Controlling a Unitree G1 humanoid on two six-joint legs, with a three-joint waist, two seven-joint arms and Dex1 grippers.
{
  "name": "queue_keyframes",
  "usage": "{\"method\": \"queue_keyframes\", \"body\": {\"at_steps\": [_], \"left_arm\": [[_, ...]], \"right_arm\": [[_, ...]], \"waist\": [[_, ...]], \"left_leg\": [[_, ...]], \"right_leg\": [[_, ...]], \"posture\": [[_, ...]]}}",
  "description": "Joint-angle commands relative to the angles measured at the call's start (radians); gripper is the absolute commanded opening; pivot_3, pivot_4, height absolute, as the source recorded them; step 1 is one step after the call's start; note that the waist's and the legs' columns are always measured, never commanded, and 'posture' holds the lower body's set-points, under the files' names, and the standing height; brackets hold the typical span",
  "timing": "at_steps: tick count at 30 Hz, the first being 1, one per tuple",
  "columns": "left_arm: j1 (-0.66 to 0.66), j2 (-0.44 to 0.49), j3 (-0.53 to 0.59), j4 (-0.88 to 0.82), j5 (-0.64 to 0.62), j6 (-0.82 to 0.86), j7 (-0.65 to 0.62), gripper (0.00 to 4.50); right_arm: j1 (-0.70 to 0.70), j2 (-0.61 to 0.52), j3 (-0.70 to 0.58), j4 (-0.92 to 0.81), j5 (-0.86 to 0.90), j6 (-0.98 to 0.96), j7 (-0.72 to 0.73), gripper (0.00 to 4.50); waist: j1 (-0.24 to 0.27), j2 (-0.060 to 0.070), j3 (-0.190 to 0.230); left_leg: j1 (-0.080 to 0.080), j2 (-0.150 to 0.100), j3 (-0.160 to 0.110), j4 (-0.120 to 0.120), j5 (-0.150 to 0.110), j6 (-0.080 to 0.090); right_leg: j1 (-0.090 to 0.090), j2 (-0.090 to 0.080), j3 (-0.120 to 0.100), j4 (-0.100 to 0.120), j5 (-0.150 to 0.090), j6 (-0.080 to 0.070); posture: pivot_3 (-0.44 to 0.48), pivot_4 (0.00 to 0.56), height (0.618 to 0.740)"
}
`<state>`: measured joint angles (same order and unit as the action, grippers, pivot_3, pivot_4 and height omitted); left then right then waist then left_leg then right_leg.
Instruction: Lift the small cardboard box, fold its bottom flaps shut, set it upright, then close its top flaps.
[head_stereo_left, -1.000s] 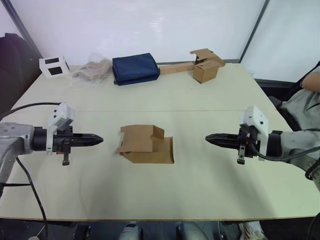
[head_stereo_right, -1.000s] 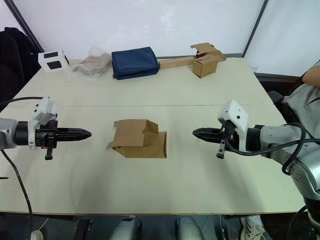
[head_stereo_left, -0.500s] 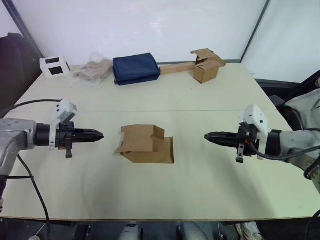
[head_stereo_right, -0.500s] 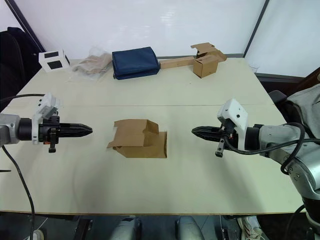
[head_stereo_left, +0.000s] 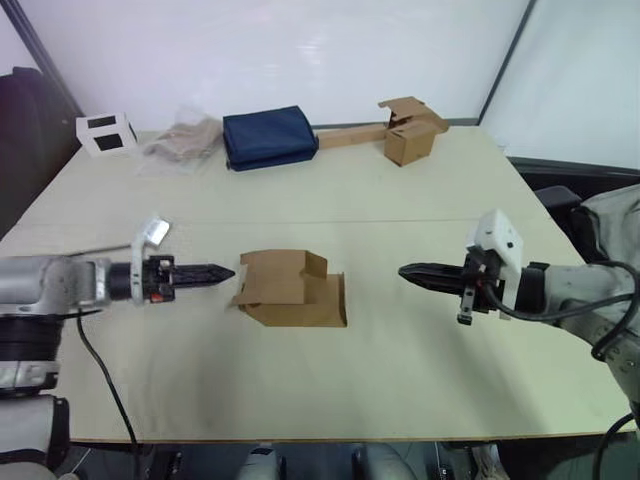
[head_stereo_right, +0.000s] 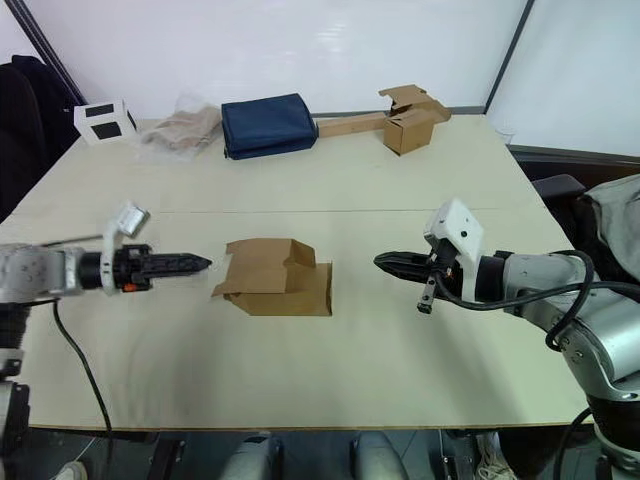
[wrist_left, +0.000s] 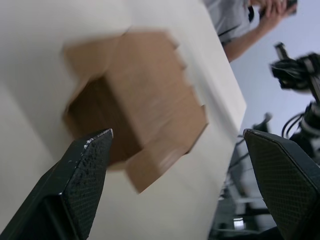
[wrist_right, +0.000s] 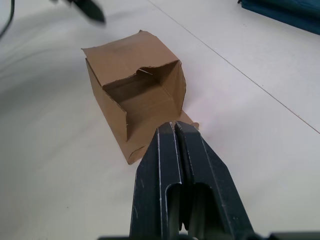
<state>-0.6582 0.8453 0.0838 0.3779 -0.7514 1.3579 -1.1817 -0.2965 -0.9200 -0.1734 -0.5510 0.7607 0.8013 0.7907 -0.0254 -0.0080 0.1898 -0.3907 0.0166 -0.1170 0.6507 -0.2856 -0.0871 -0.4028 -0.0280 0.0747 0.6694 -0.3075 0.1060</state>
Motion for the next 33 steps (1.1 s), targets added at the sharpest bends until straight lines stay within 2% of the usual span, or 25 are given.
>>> {"method": "queue_keyframes", "body": {"at_steps": [1,9,17,26,33], "left_arm": [[-0.042,-0.038,0.052,0.077,-0.011,0.072,0.062,4.41],[-0.093,-0.161,0.103,0.178,-0.016,0.072,0.124,4.41],[-0.179,-0.235,0.113,0.268,0.002,0.006,0.134,4.41],[-0.217,-0.279,0.011,0.277,0.035,-0.038,0.036,4.41],[-0.242,-0.261,-0.044,0.312,0.069,-0.055,-0.036,4.41]], "right_arm": [[0.026,0.005,-0.025,-0.065,0.007,0.0,-0.025,0.0],[0.057,-0.001,-0.073,-0.111,0.053,0.04,-0.079,0.0],[0.065,-0.014,-0.105,-0.142,0.087,0.07,-0.106,0.0],[0.081,-0.029,-0.126,-0.158,0.1,0.086,-0.117,0.0],[0.112,-0.037,-0.153,-0.183,0.118,0.097,-0.135,0.0]], "waist": [[0.0,0.0,0.0],[0.005,0.0,0.0],[0.005,0.0,0.0],[0.005,0.0,-0.001],[0.005,0.0,0.0]], "left_leg": [[0.0,0.0,0.0,0.0,0.0,0.0],[0.0,0.0,0.0,0.001,0.0,0.0],[0.0,0.0,0.0,0.001,0.0,-0.001],[0.0,0.0,0.0,0.001,0.0,-0.001],[0.0,0.0,0.0,0.001,0.0,-0.001]], "right_leg": [[0.0,0.0,0.0,0.0,0.0,0.0],[0.0,-0.001,0.0,0.001,0.0,0.0],[0.0,-0.001,0.0,0.001,0.0,0.0],[0.0,-0.001,0.0,0.001,0.0,0.0],[0.0,-0.001,0.0,0.001,0.0,0.0]], "posture": [[0.0,0.15,0.74],[0.0,0.15,0.74],[0.0,0.15,0.74],[0.0,0.15,0.74],[0.0,0.15,0.74]]}}
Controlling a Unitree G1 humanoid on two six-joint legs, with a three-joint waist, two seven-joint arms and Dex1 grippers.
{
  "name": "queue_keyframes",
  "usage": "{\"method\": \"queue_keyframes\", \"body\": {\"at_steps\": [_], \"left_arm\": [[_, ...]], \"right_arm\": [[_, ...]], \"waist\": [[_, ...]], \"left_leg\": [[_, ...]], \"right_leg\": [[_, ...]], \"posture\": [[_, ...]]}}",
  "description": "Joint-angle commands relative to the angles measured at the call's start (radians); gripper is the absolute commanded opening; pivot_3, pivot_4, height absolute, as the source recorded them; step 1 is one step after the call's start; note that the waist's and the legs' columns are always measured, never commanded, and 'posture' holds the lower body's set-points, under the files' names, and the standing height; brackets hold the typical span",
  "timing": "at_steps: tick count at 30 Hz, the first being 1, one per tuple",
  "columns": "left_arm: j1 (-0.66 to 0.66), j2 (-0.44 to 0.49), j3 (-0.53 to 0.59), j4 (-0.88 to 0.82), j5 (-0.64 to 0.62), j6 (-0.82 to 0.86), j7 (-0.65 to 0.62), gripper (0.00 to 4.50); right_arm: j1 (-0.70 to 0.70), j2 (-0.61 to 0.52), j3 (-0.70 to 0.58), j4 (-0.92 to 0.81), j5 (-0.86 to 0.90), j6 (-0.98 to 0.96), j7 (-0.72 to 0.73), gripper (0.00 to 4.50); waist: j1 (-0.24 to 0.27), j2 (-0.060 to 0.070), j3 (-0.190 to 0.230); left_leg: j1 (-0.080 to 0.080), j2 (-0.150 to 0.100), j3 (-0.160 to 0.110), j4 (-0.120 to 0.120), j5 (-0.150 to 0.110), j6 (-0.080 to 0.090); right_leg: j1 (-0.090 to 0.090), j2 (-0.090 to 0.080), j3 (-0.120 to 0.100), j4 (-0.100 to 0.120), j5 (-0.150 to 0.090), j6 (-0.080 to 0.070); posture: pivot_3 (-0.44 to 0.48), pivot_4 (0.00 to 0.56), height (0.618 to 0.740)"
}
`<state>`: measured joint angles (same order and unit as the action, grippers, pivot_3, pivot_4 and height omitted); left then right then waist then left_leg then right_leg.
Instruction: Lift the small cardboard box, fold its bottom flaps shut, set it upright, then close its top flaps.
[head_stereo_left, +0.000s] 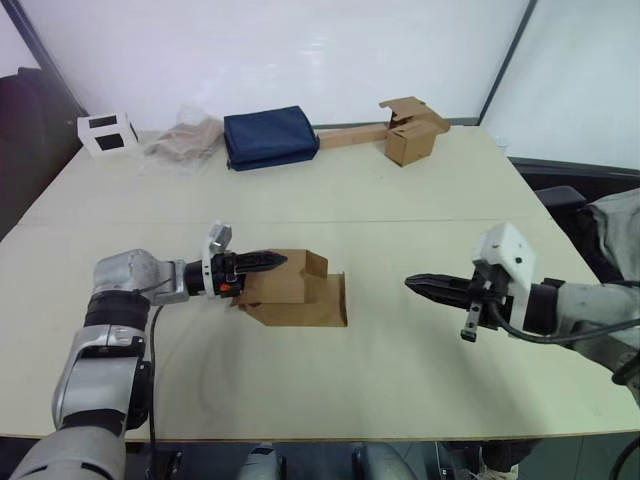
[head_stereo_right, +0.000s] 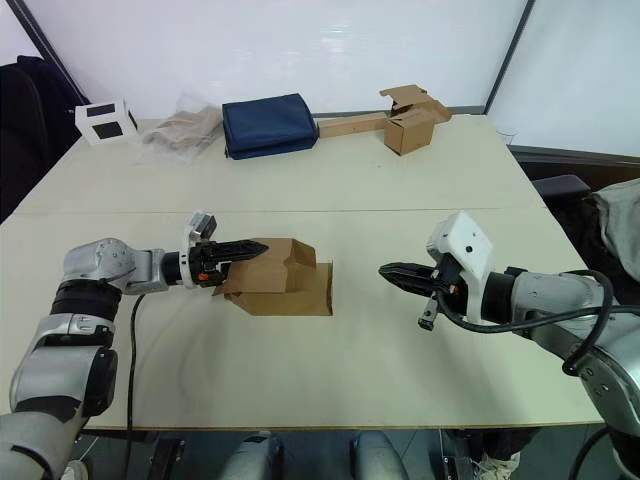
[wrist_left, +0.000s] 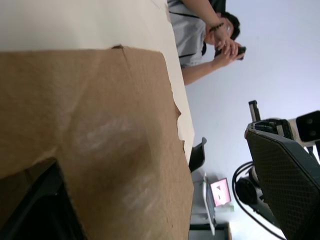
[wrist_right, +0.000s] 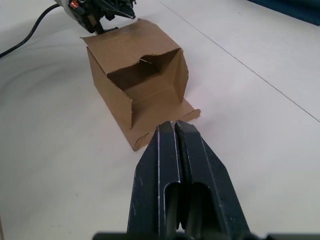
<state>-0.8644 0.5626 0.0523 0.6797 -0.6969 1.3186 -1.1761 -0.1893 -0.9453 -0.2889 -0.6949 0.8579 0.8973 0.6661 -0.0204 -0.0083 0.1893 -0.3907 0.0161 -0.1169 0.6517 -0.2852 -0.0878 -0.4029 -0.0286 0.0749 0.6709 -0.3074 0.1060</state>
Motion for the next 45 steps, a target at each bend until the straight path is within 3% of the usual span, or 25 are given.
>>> {"method": "queue_keyframes", "body": {"at_steps": [1,3,4,5,11,15,20,23,27,34,45], "left_arm": [[-0.038,0.024,-0.017,0.013,0.02,-0.019,-0.048,4.41],[-0.042,0.029,-0.025,0.017,0.029,-0.022,-0.064,4.41],[-0.042,0.033,-0.028,0.018,0.032,-0.023,-0.069,3.92],[-0.042,0.036,-0.03,0.018,0.034,-0.023,-0.075,3.82],[-0.041,0.055,-0.023,0.02,0.043,-0.018,-0.093,1.41],[-0.032,0.083,0.003,-0.037,0.016,0.024,-0.096,0.06],[-0.031,0.086,0.088,-0.224,-0.06,0.027,-0.066,0.06],[0.009,0.076,0.085,-0.433,-0.067,-0.086,-0.064,0.06],[0.019,0.056,0.084,-0.567,-0.041,-0.236,-0.05,0.06],[-0.003,0.091,0.009,-0.583,0.014,-0.4,-0.111,0.06],[-0.003,0.093,-0.012,-0.563,0.013,-0.434,-0.124,0.06]], "right_arm": [[0.007,-0.011,-0.041,-0.042,0.024,0.003,-0.013,0.0],[0.012,-0.012,-0.045,-0.046,0.027,0.005,-0.017,0.0],[0.014,-0.013,-0.046,-0.048,0.028,0.005,-0.019,0.0],[0.016,-0.013,-0.048,-0.05,0.03,0.006,-0.021,0.0],[0.011,-0.011,-0.042,-0.046,0.033,0.003,-0.031,0.0],[0.002,-0.006,-0.03,-0.038,0.025,-0.006,-0.035,0.0],[-0.031,0.028,-0.002,-0.015,-0.01,-0.037,-0.064,0.0],[-0.087,0.091,0.032,0.023,-0.053,-0.072,-0.123,0.0],[-0.215,0.214,0.1,0.098,-0.151,-0.132,-0.238,0.0],[-0.425,0.384,0.185,0.21,-0.211,-0.163,-0.306,0.0],[-0.429,0.429,0.264,0.213,-0.243,-0.15,-0.264,0.0]], "waist": [[0.0,0.0,0.0],[0.0,0.0,0.0],[0.0,0.0,0.0],[0.0,0.0,0.0],[0.0,0.0,0.0],[0.0,0.0,0.0],[0.0,0.0,0.0],[0.0,0.0,0.0],[-0.002,0.0,0.0],[-0.007,0.001,0.0],[-0.011,0.001,0.0]], "left_leg": [[0.0,0.0,0.0,0.0,0.0,0.0],[0.0,0.0,0.0,0.0,0.0,0.0],[0.0,0.0,0.0,0.0,0.0,0.0],[0.0,0.0,0.0,0.0,0.0,0.0],[0.0,0.0,0.0,0.0,0.0,0.0],[0.0,0.0,0.0,0.0,0.0,0.0],[0.0,0.0,0.0,0.0,0.0,0.0],[0.0,0.0,0.0,0.0,0.0,0.0],[0.0,0.0,0.0,0.0,0.001,-0.002],[0.0,0.0,0.001,-0.002,0.005,-0.008],[-0.001,0.0,0.0,-0.002,0.001,-0.003]], "right_leg": [[0.0,0.0,0.0,0.0,0.0,0.0],[0.0,0.0,0.0,0.0,0.0,0.0],[0.0,0.0,0.0,0.0,0.0,0.0],[0.0,0.0,0.0,0.0,0.0,0.0],[0.0,0.0,0.0,0.0,0.0,0.0],[0.0,0.0,0.0,0.0,0.0,0.0],[0.0,0.0,0.0,0.0,0.0,0.0],[0.0,-0.001,0.0,0.0,0.0,0.0],[0.0,-0.001,0.0,0.0,0.0,0.0],[-0.002,0.0,0.001,0.0,0.0,0.0],[-0.002,0.0,0.001,0.0,0.0,0.0]], "posture": [[0.0,0.15,0.74],[0.0,0.15,0.74],[0.0,0.15,0.74],[0.0,0.15,0.74],[0.0,0.15,0.74],[0.0,0.15,0.74],[0.0,0.15,0.74],[0.0,0.15,0.74],[0.0,0.15,0.74],[0.0,0.15,0.74],[0.0,0.15,0.74]]}}
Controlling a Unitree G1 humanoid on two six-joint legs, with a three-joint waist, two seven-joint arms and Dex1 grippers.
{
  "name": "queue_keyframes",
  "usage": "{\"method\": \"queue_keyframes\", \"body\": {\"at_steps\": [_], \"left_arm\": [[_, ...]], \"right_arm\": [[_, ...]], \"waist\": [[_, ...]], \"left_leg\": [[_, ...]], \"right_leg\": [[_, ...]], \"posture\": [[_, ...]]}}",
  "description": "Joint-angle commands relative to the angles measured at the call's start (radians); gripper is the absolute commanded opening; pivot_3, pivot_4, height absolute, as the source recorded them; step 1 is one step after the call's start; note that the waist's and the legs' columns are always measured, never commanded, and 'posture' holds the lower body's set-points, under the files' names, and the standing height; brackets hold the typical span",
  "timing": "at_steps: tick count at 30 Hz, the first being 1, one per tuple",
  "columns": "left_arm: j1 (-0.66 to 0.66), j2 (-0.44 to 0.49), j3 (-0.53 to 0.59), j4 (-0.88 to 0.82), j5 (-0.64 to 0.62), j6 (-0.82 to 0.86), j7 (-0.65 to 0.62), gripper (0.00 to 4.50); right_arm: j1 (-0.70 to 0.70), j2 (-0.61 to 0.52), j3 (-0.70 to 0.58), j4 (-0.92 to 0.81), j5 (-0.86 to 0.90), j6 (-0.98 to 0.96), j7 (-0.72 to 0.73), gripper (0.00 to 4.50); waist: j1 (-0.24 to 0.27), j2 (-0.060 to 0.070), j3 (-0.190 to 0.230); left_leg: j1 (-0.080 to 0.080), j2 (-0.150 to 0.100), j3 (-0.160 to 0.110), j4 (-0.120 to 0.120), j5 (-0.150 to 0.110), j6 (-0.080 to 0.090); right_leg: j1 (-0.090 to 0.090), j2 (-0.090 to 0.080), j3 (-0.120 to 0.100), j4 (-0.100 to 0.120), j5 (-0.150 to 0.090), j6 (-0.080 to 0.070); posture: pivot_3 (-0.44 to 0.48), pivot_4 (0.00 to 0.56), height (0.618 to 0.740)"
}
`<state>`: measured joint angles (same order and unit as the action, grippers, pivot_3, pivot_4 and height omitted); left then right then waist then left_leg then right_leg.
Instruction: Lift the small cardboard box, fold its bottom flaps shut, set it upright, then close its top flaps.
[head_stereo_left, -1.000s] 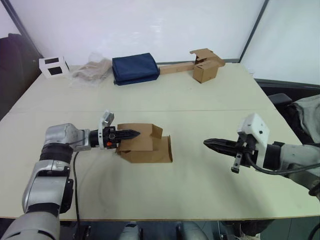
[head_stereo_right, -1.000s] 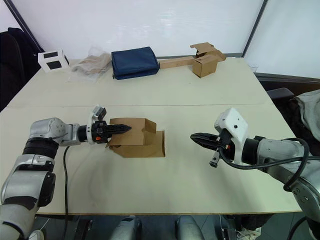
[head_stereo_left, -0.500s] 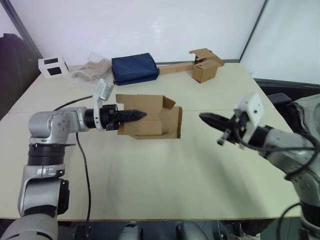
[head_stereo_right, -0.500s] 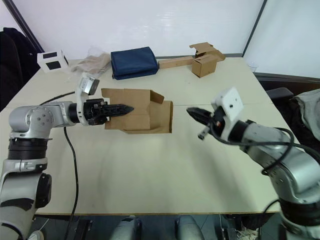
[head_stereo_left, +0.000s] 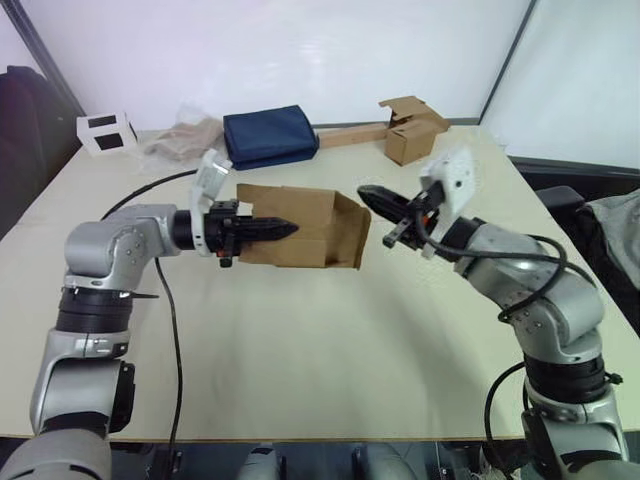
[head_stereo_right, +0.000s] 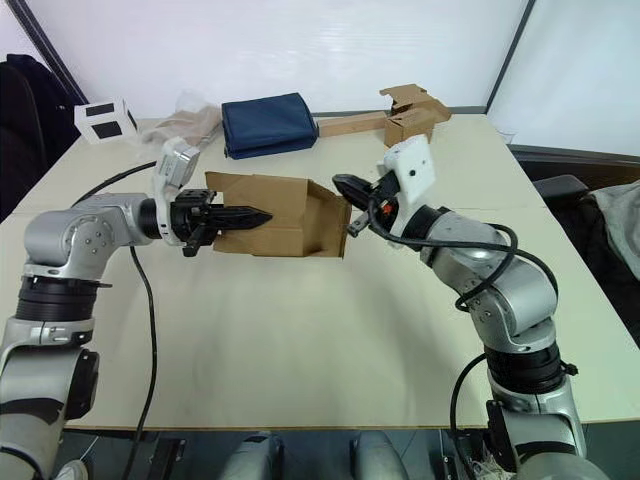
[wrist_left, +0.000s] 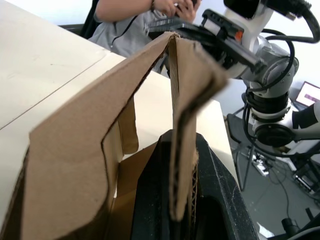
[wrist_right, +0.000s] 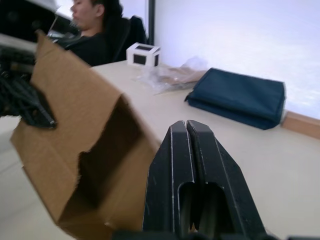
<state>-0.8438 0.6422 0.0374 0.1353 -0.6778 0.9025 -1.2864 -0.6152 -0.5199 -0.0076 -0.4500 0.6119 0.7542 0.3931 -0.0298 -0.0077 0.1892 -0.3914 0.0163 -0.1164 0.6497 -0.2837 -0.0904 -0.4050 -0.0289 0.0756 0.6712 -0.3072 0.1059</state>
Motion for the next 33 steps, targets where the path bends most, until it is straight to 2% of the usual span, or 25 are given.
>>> {"method": "queue_keyframes", "body": {"at_steps": [1,15,22,28,33], "left_arm": [[-0.024,0.015,0.004,-0.016,-0.007,-0.019,-0.013,0.06],[-0.047,0.011,0.011,-0.004,-0.022,0.01,0.014,0.06],[-0.041,0.022,0.015,-0.031,-0.062,0.079,0.018,0.06],[-0.053,0.02,0.035,-0.036,-0.114,0.155,0.04,0.06],[-0.088,0.02,0.096,-0.018,-0.212,0.285,0.078,0.06]], "right_arm": [[0.002,0.005,-0.016,-0.035,0.005,-0.004,0.013,0.0],[0.036,0.024,0.031,-0.065,-0.018,-0.001,0.028,0.0],[0.029,0.082,0.069,-0.079,-0.043,-0.009,0.006,0.0],[0.019,0.118,0.093,-0.083,-0.06,-0.017,0.002,0.0],[0.008,0.132,0.119,-0.068,-0.124,-0.056,0.003,0.0]], "waist": [[-0.005,0.0,0.0],[-0.018,0.0,0.0],[-0.018,0.0,0.0],[-0.017,0.0,0.0],[-0.019,0.0,0.0]], "left_leg": [[0.0,0.0,0.0,0.0,0.0,0.0],[0.0,0.0,0.0,-0.001,0.0,0.0],[0.0,0.0,0.0,-0.001,0.0,0.0],[0.0,0.0,0.0,-0.001,0.0,0.0],[0.0,0.0,0.0,-0.001,0.0,0.0]], "right_leg": [[0.0,0.0,0.0,0.0,0.0,0.0],[0.0,0.0,0.0,0.0,0.0,0.0],[0.0,0.0,0.0,0.0,0.0,0.0],[0.0,0.0,0.0,0.0,0.0,0.0],[-0.001,0.0,0.0,0.0,0.0,0.0]], "posture": [[0.0,0.15,0.74],[0.0,0.15,0.74],[0.0,0.15,0.74],[0.0,0.15,0.74],[0.0,0.15,0.74]]}}
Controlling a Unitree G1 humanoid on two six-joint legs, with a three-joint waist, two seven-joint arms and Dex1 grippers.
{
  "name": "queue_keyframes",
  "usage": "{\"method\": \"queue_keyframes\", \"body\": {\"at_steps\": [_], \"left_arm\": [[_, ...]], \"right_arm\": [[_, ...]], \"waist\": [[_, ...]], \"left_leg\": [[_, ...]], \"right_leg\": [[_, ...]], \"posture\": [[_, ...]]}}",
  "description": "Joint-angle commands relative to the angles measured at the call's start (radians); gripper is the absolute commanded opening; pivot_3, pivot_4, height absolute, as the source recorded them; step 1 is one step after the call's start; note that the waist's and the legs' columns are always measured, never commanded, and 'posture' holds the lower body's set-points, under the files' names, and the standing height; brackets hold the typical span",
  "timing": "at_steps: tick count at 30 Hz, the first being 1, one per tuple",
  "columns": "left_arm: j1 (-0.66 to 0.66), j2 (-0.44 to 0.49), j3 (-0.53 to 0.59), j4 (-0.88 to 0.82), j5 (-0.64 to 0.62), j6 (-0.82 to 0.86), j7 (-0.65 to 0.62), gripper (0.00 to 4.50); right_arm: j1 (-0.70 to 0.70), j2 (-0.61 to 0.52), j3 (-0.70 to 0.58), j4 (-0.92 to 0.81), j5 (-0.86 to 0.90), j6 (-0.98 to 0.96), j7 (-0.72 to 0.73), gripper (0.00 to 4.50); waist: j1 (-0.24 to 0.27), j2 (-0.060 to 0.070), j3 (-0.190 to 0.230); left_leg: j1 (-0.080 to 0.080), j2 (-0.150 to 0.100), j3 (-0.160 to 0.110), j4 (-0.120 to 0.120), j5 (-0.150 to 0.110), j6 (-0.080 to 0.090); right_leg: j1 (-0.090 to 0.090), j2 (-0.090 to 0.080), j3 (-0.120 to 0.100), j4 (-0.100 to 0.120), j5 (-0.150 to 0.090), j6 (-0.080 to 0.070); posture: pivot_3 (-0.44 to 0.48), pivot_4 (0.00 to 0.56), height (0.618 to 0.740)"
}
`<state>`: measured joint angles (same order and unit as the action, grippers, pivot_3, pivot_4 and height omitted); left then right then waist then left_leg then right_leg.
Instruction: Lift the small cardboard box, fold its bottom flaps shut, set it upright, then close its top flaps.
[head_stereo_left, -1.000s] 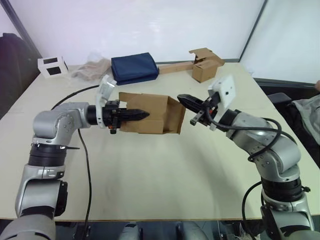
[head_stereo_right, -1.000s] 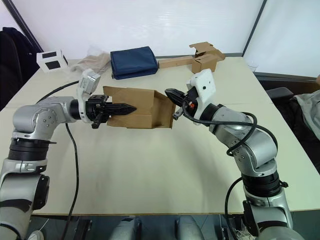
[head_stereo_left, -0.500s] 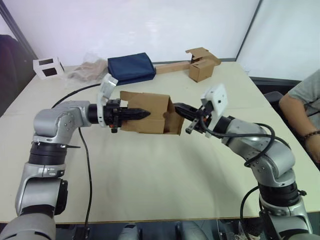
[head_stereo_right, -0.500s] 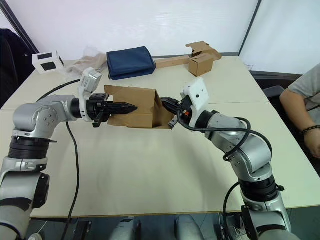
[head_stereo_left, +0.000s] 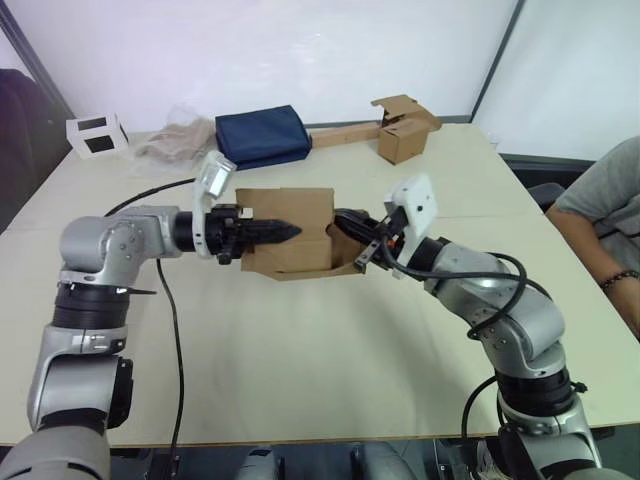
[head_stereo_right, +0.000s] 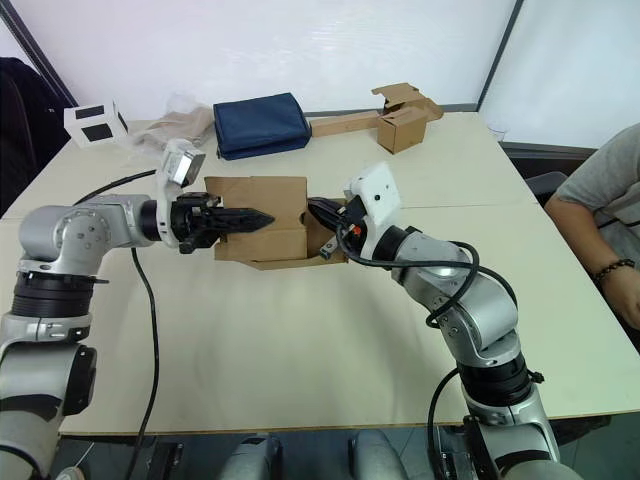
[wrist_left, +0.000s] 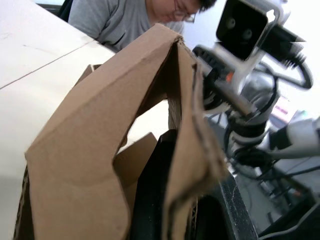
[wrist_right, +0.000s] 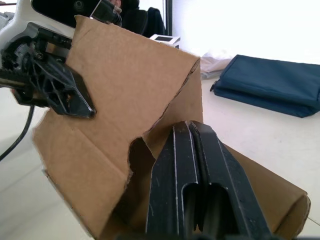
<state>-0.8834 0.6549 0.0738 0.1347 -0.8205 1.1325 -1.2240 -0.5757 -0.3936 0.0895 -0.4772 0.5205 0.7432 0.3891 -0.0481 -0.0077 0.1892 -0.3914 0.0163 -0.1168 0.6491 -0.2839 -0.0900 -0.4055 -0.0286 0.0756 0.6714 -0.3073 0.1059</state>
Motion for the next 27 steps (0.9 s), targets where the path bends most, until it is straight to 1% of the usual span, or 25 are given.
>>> {"method": "queue_keyframes", "body": {"at_steps": [1,14,17,19,21,27], "left_arm": [[-0.051,0.01,0.066,-0.017,-0.078,0.07,0.021,0.06],[-0.017,0.014,0.074,-0.051,-0.14,0.155,0.052,0.06],[-0.017,0.006,0.08,-0.051,-0.151,0.167,0.062,0.06],[-0.009,0.008,0.073,-0.057,-0.145,0.154,0.064,0.06],[-0.008,0.007,0.067,-0.048,-0.123,0.123,0.071,0.06],[-0.02,0.001,0.059,-0.009,-0.086,0.051,0.075,0.06]], "right_arm": [[-0.031,0.003,0.027,-0.037,-0.047,-0.057,0.011,0.0],[-0.062,0.026,0.025,-0.038,-0.081,-0.112,0.061,0.0],[-0.067,0.018,0.049,-0.046,-0.097,-0.117,0.084,0.0],[-0.066,0.009,0.067,-0.055,-0.107,-0.119,0.1,0.0],[-0.061,0.0,0.057,-0.079,-0.08,-0.1,0.124,0.0],[-0.021,-0.082,-0.032,-0.107,-0.028,-0.047,0.169,0.0]], "waist": [[-0.001,0.0,0.0],[-0.004,0.0,0.0],[-0.003,0.0,0.0],[-0.004,0.0,0.0],[-0.006,0.0,0.0],[-0.002,0.0,0.0]], "left_leg": [[0.0,0.0,0.0,0.0,0.0,0.0],[0.0,0.0,0.0,0.0,0.0,0.0],[0.0,0.0,0.0,0.0,0.0,0.0],[0.0,0.0,0.0,0.0,0.0,0.0],[0.0,0.0,0.0,0.0,0.0,0.0],[0.0,0.0,0.0,0.0,0.0,0.0]], "right_leg": [[0.0,0.0,0.0,0.0,0.0,0.0],[0.0,0.0,0.0,0.0,0.0,0.0],[0.0,0.0,0.0,0.0,0.0,0.0],[0.0,0.0,0.0,0.0,0.0,0.0],[0.0,0.0,0.0,0.0,0.0,0.0],[0.0,0.0,0.0,0.0,0.0,0.0]], "posture": [[0.0,0.15,0.74],[0.0,0.15,0.74],[0.0,0.15,0.74],[0.0,0.15,0.74],[0.0,0.15,0.74],[0.0,0.15,0.74]]}}
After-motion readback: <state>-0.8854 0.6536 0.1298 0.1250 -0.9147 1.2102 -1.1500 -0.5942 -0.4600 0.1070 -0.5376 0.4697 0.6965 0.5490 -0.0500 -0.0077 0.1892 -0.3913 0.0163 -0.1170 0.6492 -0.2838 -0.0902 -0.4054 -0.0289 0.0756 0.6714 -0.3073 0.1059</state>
